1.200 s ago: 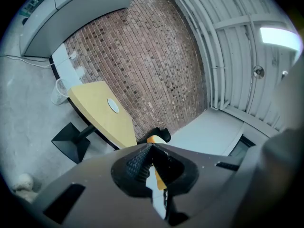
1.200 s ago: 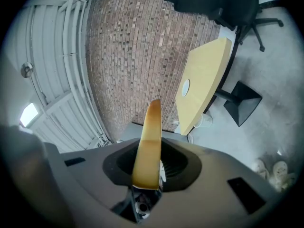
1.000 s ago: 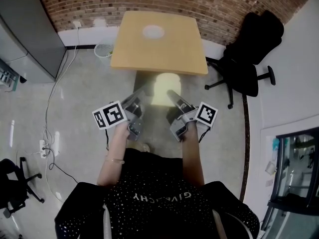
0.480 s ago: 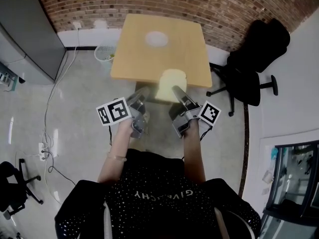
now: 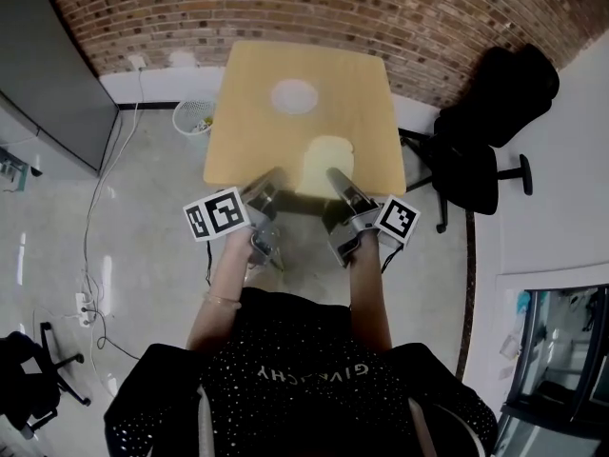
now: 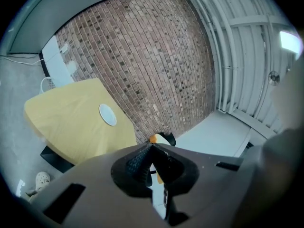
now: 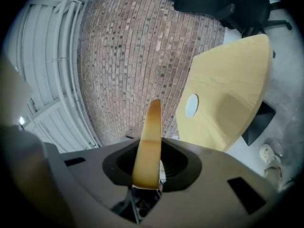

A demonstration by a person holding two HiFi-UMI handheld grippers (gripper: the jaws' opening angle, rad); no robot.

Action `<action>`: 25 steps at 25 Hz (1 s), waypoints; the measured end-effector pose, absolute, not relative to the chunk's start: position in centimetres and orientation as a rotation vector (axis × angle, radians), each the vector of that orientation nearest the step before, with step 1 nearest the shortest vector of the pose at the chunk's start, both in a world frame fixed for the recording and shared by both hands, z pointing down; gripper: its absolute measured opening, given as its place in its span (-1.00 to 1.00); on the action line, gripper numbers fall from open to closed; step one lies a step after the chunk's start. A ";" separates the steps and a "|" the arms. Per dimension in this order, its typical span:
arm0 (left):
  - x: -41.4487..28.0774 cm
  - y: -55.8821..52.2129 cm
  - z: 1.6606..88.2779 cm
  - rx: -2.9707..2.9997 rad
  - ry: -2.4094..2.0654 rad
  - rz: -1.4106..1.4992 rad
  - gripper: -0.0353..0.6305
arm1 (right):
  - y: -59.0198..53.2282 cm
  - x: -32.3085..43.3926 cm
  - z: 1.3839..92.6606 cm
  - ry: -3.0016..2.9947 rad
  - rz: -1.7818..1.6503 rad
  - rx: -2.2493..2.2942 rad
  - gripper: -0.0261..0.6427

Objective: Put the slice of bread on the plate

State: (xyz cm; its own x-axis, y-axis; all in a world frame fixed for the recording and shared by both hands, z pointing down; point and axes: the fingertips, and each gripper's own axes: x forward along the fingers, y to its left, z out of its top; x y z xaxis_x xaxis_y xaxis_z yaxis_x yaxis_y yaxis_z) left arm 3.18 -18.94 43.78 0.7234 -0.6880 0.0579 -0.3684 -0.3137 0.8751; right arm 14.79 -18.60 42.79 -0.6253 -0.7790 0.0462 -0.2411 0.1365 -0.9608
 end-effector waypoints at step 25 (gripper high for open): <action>0.8 -48.3 48.1 1.816 -0.889 -0.371 -0.86 | -48.1 14.0 48.7 1.905 -1.695 -1.142 -0.64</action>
State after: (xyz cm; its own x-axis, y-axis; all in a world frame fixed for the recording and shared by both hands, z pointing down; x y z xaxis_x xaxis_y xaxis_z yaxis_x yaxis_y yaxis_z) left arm 0.82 -48.32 48.14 0.6777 -0.7201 0.1488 -0.4003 -0.1917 0.8961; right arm 13.97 -48.07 48.74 -0.6162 -0.7471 0.2493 -0.3343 -0.0384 -0.9417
